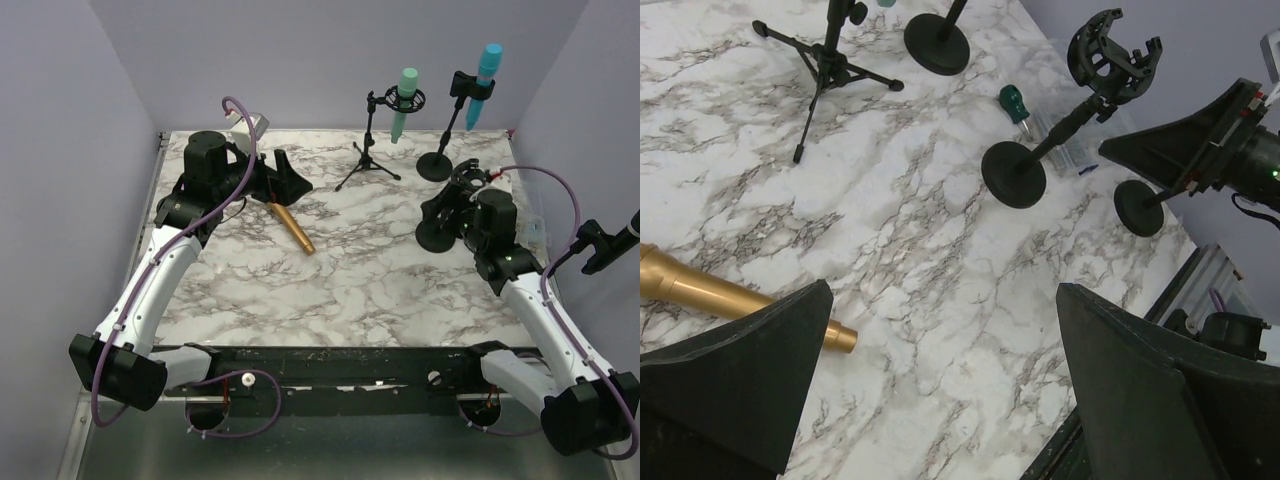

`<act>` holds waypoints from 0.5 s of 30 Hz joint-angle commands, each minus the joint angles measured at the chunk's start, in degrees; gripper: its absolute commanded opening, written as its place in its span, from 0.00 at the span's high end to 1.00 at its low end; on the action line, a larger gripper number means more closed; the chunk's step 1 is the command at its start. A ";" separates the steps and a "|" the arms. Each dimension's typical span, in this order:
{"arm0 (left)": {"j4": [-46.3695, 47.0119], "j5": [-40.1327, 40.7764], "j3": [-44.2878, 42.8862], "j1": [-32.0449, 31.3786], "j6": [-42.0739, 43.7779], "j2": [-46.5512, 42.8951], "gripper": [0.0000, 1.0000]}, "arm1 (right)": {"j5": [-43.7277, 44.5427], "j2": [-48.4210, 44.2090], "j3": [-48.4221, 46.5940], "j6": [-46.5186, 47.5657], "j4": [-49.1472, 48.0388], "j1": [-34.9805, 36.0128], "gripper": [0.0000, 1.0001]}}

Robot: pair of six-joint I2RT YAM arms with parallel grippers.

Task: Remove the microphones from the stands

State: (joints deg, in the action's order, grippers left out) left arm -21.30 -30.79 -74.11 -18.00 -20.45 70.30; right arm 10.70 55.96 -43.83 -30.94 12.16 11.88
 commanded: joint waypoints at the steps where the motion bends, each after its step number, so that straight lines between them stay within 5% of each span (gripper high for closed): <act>1: 1.57 -1.83 0.63 0.07 -0.23 0.10 0.03 | -21.91 -1.67 -3.33 9.45 -0.04 -0.28 0.00; 9: 1.79 -1.74 0.72 0.07 -0.30 0.45 0.03 | -41.63 7.50 -10.92 10.86 -5.56 -0.11 0.00; 15: 1.67 -1.54 0.79 0.05 -0.21 0.26 0.03 | -24.28 17.22 -20.96 12.37 -6.12 8.06 0.00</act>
State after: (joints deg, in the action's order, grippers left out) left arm -20.67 -30.89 -73.91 -18.00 -20.64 70.46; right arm -22.11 68.97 -58.76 -20.99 7.70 14.57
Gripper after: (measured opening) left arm 0.976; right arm 0.998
